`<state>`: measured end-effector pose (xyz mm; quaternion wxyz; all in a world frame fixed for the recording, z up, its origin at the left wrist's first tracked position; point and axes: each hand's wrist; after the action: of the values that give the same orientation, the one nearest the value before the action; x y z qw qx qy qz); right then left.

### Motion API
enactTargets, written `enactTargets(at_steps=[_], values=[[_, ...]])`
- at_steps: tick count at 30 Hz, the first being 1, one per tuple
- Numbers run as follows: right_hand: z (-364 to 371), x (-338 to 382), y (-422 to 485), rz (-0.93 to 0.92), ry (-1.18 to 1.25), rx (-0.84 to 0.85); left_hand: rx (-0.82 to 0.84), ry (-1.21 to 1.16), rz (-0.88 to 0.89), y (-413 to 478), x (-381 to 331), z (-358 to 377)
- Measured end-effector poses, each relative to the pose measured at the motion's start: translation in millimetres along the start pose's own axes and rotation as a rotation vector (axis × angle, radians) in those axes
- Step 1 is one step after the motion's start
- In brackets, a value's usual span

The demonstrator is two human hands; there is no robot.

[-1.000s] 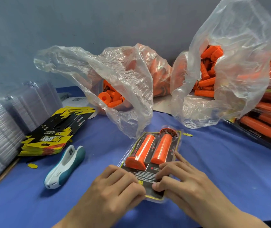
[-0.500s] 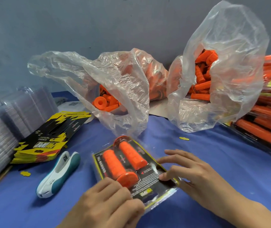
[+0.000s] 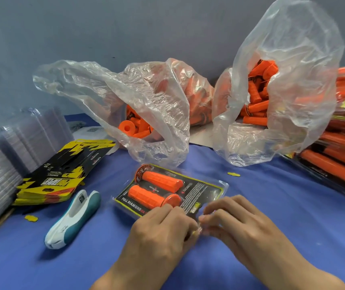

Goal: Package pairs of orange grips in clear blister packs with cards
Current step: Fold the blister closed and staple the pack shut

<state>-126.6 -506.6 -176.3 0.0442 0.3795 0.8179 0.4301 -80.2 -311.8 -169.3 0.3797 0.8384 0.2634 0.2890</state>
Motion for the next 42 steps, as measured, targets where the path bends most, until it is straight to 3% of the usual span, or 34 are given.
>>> enactTargets(at_steps=[11, 20, 24, 30, 34, 42], values=[[-12, -5, -2, -0.031, -0.079, 0.336, 0.079, 0.047, 0.183, -8, 5, 3], [-30, -33, -3, 0.156, 0.084, 0.316, 0.178, -0.002, 0.146, -11, 33, 6], [-24, -31, -7, 0.142, -0.131, 0.326, 0.230, 0.041, 0.139, -10, 37, 9], [-2, -13, -4, 0.011, -0.242, 0.100, 0.231, 0.022, 0.098, -1, 31, 6], [-4, -19, -5, 0.026, -0.340, 0.134, 0.244, 0.024, 0.098, -2, 26, 11], [-28, -34, -11, 0.144, -0.279, 0.190, 0.342, 0.096, 0.046, -23, 61, 10]])
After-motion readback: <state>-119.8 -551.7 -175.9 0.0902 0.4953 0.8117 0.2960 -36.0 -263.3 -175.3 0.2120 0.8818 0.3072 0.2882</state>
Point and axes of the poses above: each hand's wrist, its own y-axis towards the middle knuckle, its own z-axis out of the palm, x = y × z, and after that the axes turned 15 degrees about y, right-handed
